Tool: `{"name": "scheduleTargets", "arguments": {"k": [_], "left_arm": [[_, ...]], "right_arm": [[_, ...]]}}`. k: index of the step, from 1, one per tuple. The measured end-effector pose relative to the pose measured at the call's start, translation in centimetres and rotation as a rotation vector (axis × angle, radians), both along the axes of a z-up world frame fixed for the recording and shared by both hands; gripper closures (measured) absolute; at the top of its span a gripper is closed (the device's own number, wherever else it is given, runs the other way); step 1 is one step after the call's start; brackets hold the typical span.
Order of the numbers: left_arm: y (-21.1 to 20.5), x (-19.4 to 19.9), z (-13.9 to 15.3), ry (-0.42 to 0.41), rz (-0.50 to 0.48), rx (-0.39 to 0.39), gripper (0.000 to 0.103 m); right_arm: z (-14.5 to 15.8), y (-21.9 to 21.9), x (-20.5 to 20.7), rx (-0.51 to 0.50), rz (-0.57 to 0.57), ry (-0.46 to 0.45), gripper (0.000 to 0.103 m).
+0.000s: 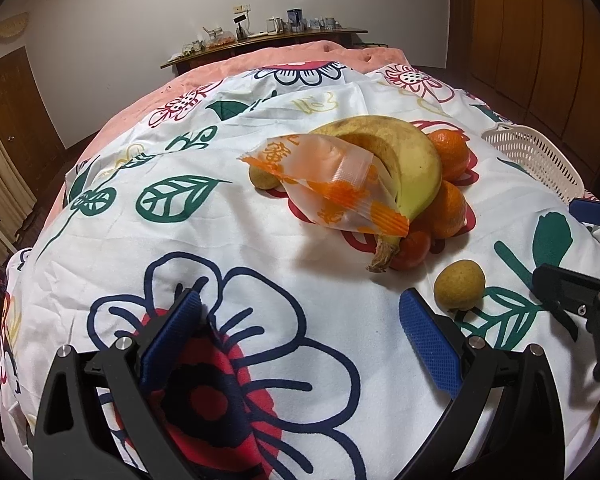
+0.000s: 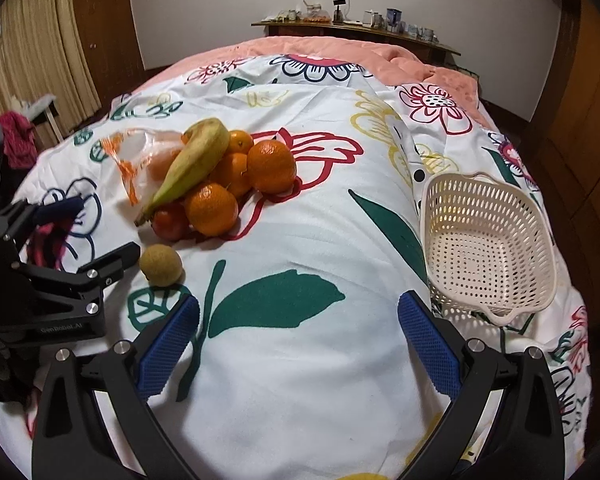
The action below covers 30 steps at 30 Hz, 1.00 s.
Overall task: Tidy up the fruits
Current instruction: 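Lower the left gripper onto the orange mesh bag and close it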
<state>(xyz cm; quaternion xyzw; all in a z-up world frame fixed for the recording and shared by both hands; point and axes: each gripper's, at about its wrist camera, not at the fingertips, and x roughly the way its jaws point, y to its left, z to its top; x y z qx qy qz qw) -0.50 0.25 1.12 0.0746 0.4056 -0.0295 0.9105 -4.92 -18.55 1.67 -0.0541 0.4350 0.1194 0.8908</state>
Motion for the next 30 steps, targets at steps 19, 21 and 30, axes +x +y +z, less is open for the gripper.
{"name": "scheduleTargets", "arguments": {"k": [19,21,30], "left_arm": [[3.2,0.6,4.7,-0.084,0.073,-0.046,0.002],[3.2,1.1,4.6,-0.064,0.064,-0.083,0.002],[1.5,3.8,3.9,-0.017,0.031,-0.135,0.002]], "right_arm": [[2.8,-0.1,0.5,0.071,0.019,-0.053,0.005],[2.8,0.0,0.7,0.075,0.021,-0.052,0.005],[2.4,0.2,0.9,0.073,0.021,-0.034,0.005]]}}
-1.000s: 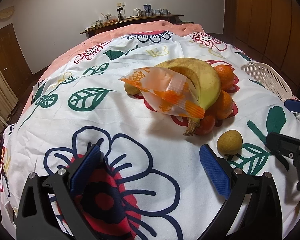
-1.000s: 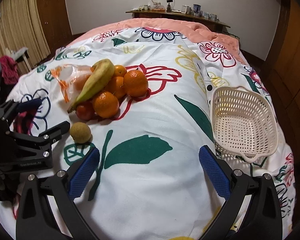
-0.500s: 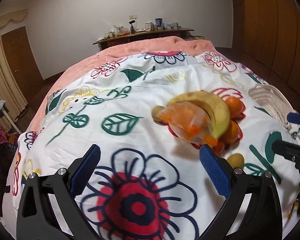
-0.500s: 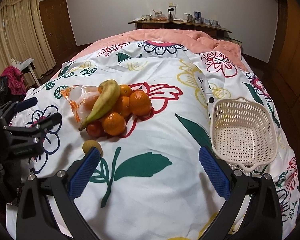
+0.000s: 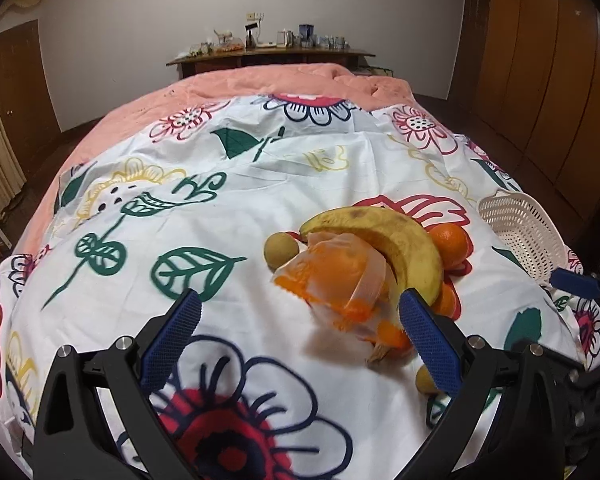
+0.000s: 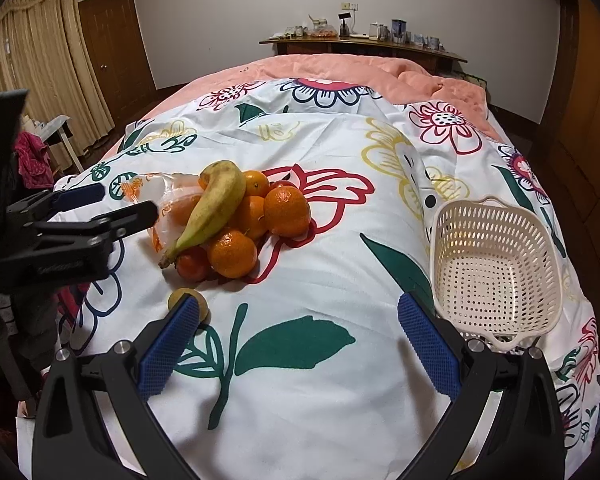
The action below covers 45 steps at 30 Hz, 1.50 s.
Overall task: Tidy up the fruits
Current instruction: 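Lower the left gripper onto the orange mesh bag and close it, then lift the mesh bag with the left gripper while the right gripper grasps the yellow banana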
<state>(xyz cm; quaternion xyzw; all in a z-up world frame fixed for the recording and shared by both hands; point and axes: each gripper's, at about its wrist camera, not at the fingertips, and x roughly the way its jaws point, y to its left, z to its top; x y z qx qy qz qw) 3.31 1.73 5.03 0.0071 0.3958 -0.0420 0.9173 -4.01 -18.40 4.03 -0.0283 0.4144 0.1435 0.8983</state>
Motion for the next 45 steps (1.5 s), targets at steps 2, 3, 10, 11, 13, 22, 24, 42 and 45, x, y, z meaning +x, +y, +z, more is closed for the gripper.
{"name": "scheduleTargets", "arguments": {"k": [2,3,10,11,13,22,24,42,45], "left_arm": [[-0.1,0.8,-0.2,0.012,-0.002,-0.013,0.002],[-0.2,1.0,-0.4,0.017,0.0,-0.011,0.003],[-0.8,2.5,-1.1,0.057,-0.01,-0.031,0.009],[-0.8,2.5,-1.2,0.06,-0.012,-0.035,0.011],[-0.9,2.8,-1.2,0.068,-0.017,-0.051,0.014],[-0.5,3.4,-1.6,0.102,-0.068,-0.221,0.044],[-0.5,3.2,-1.6,0.099,-0.072,-0.23,0.048],[1.2,1.1,-0.1,0.05,-0.027,-0.168,0.055],[0.9,1.3,-0.2,0.049,-0.029,-0.168,0.055]], "right_arm": [[-0.1,-0.1,0.1,0.001,-0.001,0.001,0.005],[-0.1,-0.1,0.1,0.002,-0.002,0.002,0.005],[-0.7,-0.2,0.3,0.005,-0.001,0.019,0.005],[-0.7,-0.2,0.3,0.005,-0.001,0.02,0.005],[-0.8,-0.2,0.3,0.006,-0.001,0.023,0.005],[-1.2,0.1,0.5,-0.011,-0.004,0.04,0.005],[-1.3,0.2,0.6,-0.02,-0.007,0.044,0.005],[-1.8,0.0,1.0,-0.037,-0.032,0.076,0.005],[-1.8,0.1,1.1,-0.038,-0.031,0.077,0.005]]}}
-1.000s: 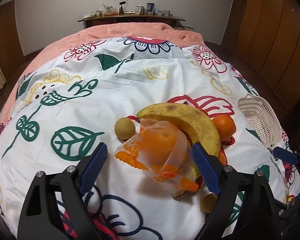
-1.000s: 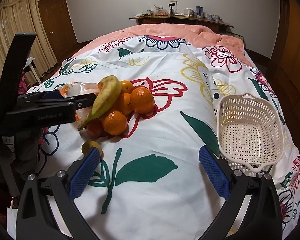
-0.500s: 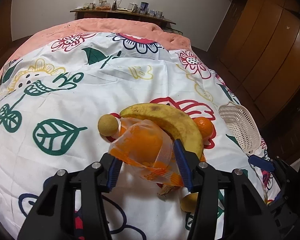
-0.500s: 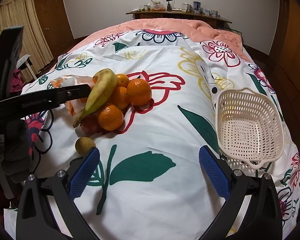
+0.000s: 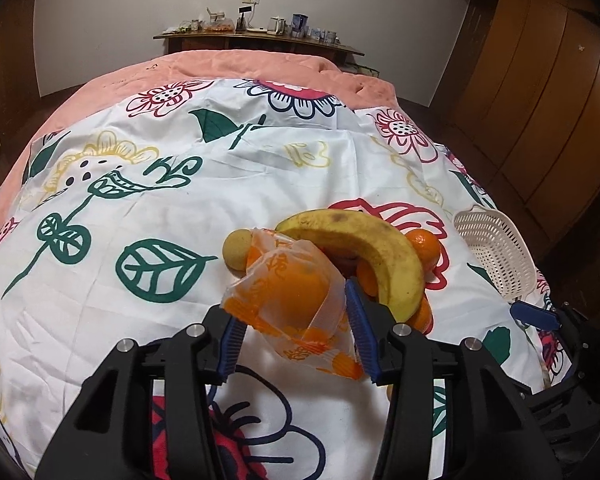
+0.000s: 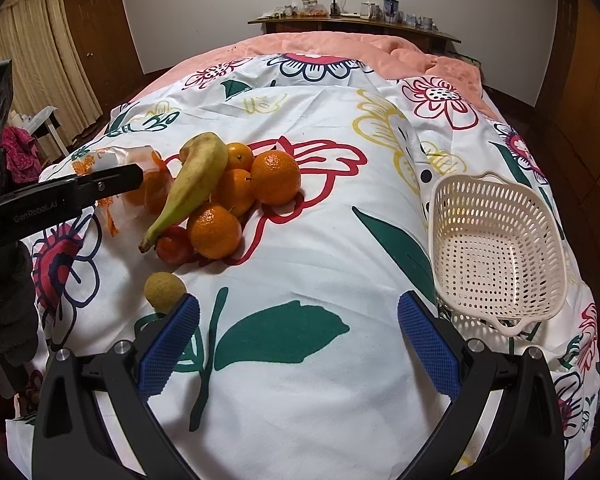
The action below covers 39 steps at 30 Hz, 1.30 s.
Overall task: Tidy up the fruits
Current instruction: 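Lift the mesh bag with the left gripper while the right gripper grasps the yellow banana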
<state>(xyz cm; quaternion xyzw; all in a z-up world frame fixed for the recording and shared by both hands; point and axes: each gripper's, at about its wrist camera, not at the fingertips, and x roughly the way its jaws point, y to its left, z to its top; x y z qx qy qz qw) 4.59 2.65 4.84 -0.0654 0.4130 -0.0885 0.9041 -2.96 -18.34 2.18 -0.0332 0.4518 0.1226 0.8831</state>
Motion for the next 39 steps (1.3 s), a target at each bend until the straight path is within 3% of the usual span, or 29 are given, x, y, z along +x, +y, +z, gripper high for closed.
{"name": "scheduleTargets", "arguments": {"k": [9,17,27,31,39], "left_arm": [[-0.7,0.8,-0.9,0.024,0.007,0.0,0.046],[-0.3,1.5,-1.3,0.032,0.003,-0.016,0.051],[2.0,-0.5,2.3,-0.117,0.093,0.029,0.051],[3.2,-0.7,2.9,-0.13,0.128,0.021,0.051],[4.2,-0.8,2.5,-0.117,0.147,0.01,0.051]], "right_arm": [[0.0,0.0,0.0,0.003,-0.001,0.0,0.005],[0.3,0.1,0.0,0.007,0.009,-0.006,0.005],[3.1,2.5,3.1,0.044,0.08,-0.042,0.005],[3.0,4.4,5.4,0.037,0.114,-0.025,0.005],[2.1,8.1,8.7,-0.025,0.173,0.0,0.023]]}}
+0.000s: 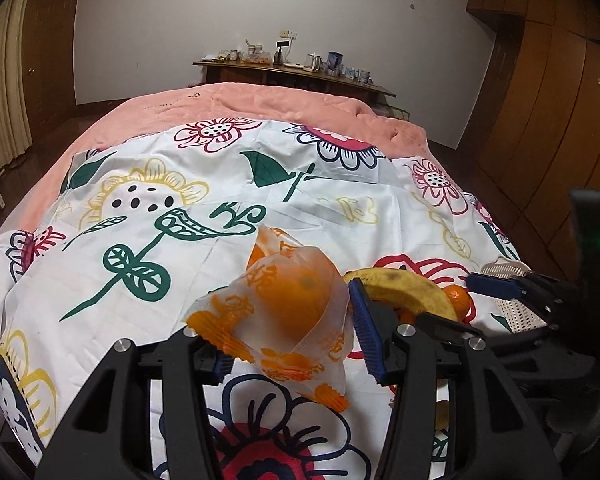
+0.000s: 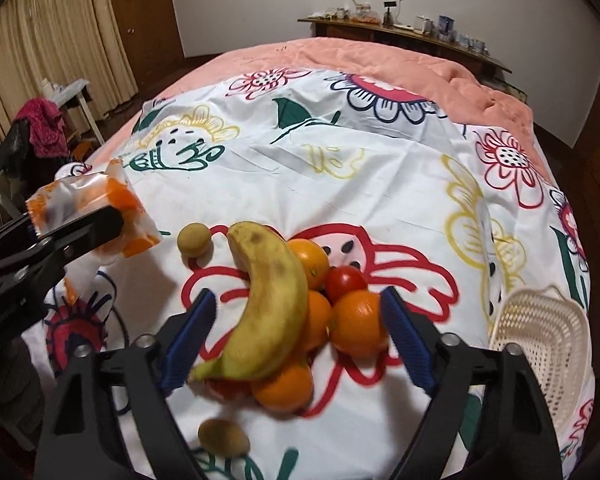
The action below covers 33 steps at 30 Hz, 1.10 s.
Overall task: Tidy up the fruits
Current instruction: 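Lift the mesh bag with the left gripper while the right gripper grasps the yellow banana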
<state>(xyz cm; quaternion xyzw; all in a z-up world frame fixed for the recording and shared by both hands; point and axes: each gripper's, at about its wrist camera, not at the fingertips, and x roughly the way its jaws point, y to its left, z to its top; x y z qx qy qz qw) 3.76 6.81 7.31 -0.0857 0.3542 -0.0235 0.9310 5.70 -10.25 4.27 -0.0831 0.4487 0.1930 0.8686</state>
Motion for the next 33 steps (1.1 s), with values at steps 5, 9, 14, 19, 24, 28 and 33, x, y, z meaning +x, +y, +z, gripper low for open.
{"name": "scheduleTargets", "arguments": {"k": [5,9,14,19,24,28,33], "left_arm": [[0.5,0.3,-0.4,0.007,0.007,-0.007,0.051],[0.7,0.6,-0.7,0.017,0.013,-0.012,0.051],[0.6,0.8,-1.0,0.026,0.011,-0.011,0.051],[0.5,0.8,-1.0,0.025,0.009,-0.008,0.051],[0.2,0.8,-0.9,0.024,0.003,-0.001,0.051],[-0.2,0.8,-0.6,0.02,-0.004,0.006,0.051],[-0.6,0.8,-0.6,0.019,-0.012,0.009,0.051]], "right_arm": [[-0.7,1.1,1.3,-0.067,-0.002,-0.009,0.038],[-1.1,1.8,1.4,-0.077,0.027,-0.005,0.052],[-1.0,2.5,0.7,-0.07,0.055,-0.01,0.068],[-0.5,1.7,-0.1,-0.012,0.043,-0.006,0.07],[1.0,0.7,-1.1,0.043,0.027,-0.036,0.074],[1.9,0.1,-1.5,0.042,0.029,-0.051,0.078],[0.9,0.3,-0.7,0.051,0.025,-0.005,0.063]]}}
